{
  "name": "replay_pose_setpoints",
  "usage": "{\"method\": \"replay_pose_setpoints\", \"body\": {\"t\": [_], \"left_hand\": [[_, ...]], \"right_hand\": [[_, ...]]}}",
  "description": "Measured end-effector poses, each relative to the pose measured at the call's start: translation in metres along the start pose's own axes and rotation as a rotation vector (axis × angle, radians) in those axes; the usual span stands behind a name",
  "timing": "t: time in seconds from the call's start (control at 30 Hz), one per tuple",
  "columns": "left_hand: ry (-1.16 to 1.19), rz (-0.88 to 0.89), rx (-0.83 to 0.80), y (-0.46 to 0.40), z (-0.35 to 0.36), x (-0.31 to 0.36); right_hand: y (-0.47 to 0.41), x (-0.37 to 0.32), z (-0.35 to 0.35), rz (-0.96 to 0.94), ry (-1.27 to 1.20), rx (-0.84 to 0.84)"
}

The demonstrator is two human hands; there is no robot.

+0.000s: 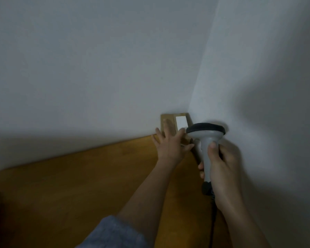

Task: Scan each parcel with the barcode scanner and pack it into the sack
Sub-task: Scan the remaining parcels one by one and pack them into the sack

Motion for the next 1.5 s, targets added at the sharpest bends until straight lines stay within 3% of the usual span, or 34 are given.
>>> {"method": "replay_pose_setpoints", "body": {"t": [0.23, 0.5, 0.57, 0.63, 0.73, 0.87, 1.0, 1.23, 1.5], "left_hand": [[0.063, -0.143, 0.119, 0.006, -0.009, 0.005], [0.167, -0.307, -0.058, 0.084, -0.029, -0.022], [0.341, -0.415, -0.077, 0.115, -0.042, -0.030], [0.666, -0.520, -0.031, 0.147, -0.055, -0.034], [1.051, -0.563, 0.008, 0.204, -0.080, -0.027], [1.433, -0.502, 0.140, 0.273, -0.115, -0.011], [1.631, -0.384, 0.247, 0.331, -0.156, 0.007], [1.743, -0.155, 0.266, 0.427, -0.203, 0.035], [1.729, -0.005, 0.096, 0.529, -0.220, 0.048]], "right_hand": [[0.002, 0.000, -0.001, 0.018, -0.004, -0.004], [0.034, -0.024, -0.008, 0.010, -0.029, -0.024], [0.053, -0.033, -0.011, -0.020, -0.038, -0.041], [0.071, -0.041, -0.016, -0.061, -0.036, -0.042], [0.106, -0.054, -0.029, -0.130, -0.041, -0.032], [0.154, -0.064, -0.045, -0.161, -0.057, -0.025], [0.205, -0.066, -0.056, -0.181, -0.065, -0.022], [0.310, -0.056, -0.054, -0.140, -0.129, -0.144], [0.394, -0.038, -0.075, -0.118, -0.187, -0.220]]}}
Point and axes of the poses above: each hand's wrist, its own y-axis away from the middle knuckle, its own z-axis out of the palm, x = y × z, the point moved 3 cm from there along -y, towards the middle knuckle, and after that the axes turned 9 degrees about z, right-handed, at the moved point
